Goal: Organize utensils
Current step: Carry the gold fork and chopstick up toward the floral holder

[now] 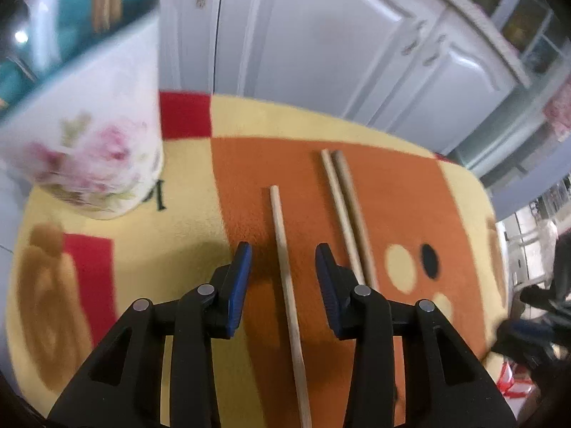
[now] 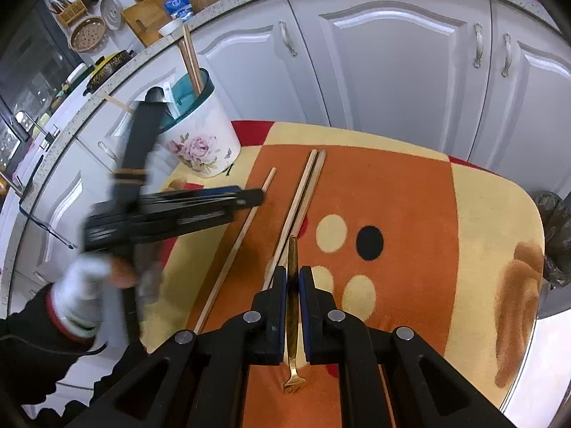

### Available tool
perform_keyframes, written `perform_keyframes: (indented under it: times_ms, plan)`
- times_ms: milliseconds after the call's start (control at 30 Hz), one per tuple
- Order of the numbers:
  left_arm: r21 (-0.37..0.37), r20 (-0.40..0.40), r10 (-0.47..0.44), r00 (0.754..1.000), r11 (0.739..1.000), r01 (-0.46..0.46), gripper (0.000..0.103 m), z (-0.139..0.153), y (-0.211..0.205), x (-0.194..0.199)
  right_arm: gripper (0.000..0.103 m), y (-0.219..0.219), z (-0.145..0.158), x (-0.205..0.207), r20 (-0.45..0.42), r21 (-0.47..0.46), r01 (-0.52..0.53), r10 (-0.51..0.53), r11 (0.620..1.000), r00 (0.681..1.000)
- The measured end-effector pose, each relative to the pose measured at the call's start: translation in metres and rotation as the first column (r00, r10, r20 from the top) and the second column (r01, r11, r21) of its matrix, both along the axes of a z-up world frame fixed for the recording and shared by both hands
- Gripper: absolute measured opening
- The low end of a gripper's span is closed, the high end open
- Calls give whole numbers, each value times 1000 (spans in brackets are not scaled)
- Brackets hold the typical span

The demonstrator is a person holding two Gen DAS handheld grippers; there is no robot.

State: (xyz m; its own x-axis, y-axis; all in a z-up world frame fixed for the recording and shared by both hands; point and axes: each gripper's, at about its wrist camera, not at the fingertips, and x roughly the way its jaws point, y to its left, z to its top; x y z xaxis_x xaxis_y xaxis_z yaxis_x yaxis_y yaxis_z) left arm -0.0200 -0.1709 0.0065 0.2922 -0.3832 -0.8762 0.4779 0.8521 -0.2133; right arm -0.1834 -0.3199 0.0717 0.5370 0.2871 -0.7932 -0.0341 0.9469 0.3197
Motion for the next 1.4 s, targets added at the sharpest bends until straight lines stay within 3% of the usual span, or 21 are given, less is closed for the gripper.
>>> perform_keyframes:
  times_ms: [33, 67, 100, 200, 300, 600, 900, 1100, 1400]
  plan:
    - [1, 40, -3, 999, 1000, 3, 21, 2, 0, -1, 6, 0, 1, -1, 2, 0, 0, 0, 1000, 1000]
    - [24, 42, -40, 998, 999, 39, 7, 0, -4, -2, 6, 0, 2, -2, 5, 0, 0, 0, 1000, 1000]
    - [29, 43, -60, 997, 998, 59, 6, 1, -4, -4, 6, 0, 3, -2, 7, 1, 0, 0, 1000, 1000]
    - [9, 34, -68, 997, 998, 67, 6, 7, 9, -13, 6, -1, 7, -4, 19, 2, 1, -1, 1000, 1000]
    - [-66, 41, -3, 999, 998, 5, 5, 25, 36, -21, 6, 0, 14, -4, 41, 9, -2, 1, 1000, 999]
    - [-267, 120, 106, 987, 961, -71, 4, 102, 108, -53, 6, 14, 43, -2, 105, 0, -44, 44, 999, 993]
    - [-355, 207, 172, 963, 930, -90, 4, 168, 152, -59, 6, 31, 78, 12, 179, -36, -87, 92, 996, 980]
    - [-374, 266, 214, 940, 922, -104, 4, 206, 170, -51, 6, 47, 99, 25, 223, -54, -126, 135, 991, 965]
    - [-400, 337, 256, 906, 910, -109, 4, 234, 179, -44, 6, 64, 131, 51, 284, -67, -157, 169, 985, 944]
